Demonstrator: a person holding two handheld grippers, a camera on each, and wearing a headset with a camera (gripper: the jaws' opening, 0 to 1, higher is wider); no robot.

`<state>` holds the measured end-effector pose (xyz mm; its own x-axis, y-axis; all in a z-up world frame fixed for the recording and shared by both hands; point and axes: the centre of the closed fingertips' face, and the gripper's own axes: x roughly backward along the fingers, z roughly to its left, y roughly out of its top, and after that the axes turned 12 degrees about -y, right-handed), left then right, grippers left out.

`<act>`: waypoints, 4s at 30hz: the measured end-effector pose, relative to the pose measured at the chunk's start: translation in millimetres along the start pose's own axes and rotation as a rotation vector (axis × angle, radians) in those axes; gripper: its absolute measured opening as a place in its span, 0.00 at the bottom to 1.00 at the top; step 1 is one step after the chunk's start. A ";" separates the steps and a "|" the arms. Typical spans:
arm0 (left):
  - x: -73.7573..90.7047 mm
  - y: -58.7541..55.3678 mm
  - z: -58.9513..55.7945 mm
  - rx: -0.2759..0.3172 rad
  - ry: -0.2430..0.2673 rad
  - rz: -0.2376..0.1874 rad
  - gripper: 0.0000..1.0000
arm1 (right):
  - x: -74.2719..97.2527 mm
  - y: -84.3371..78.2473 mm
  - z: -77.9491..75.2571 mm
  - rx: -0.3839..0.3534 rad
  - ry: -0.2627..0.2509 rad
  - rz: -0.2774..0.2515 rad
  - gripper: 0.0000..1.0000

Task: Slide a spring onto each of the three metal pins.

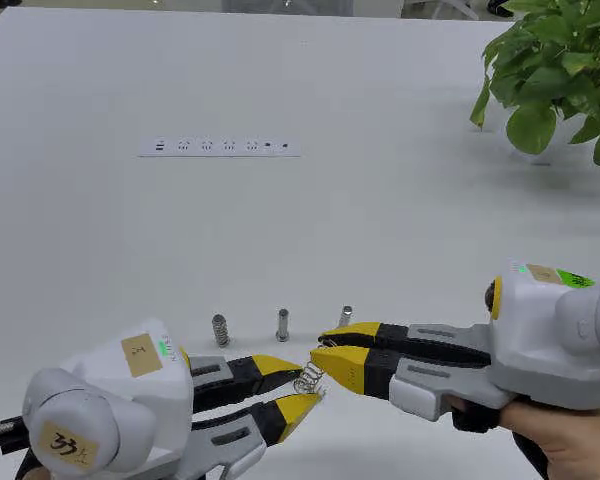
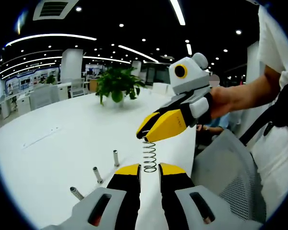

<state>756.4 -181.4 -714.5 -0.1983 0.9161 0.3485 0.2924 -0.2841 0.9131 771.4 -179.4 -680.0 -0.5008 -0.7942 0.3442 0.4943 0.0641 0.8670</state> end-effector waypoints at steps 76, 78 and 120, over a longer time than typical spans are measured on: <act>-2.2 -6.1 -0.2 -0.001 -0.048 -0.004 0.10 | 1.6 -7.4 13.1 0.620 0.291 0.417 0.30; -2.0 -5.4 0.1 -0.004 -0.050 -0.007 0.10 | -0.3 -9.3 14.3 0.669 0.319 0.457 0.29; 2.8 -9.7 2.1 -0.013 -0.067 -0.061 0.11 | -11.7 -30.2 22.7 0.891 0.498 0.719 0.12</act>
<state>754.9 -175.5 -722.9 -0.1520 0.9485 0.2778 0.2696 -0.2306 0.9350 746.3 -158.3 -702.0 0.1023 -0.5391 0.8360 -0.2062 0.8107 0.5480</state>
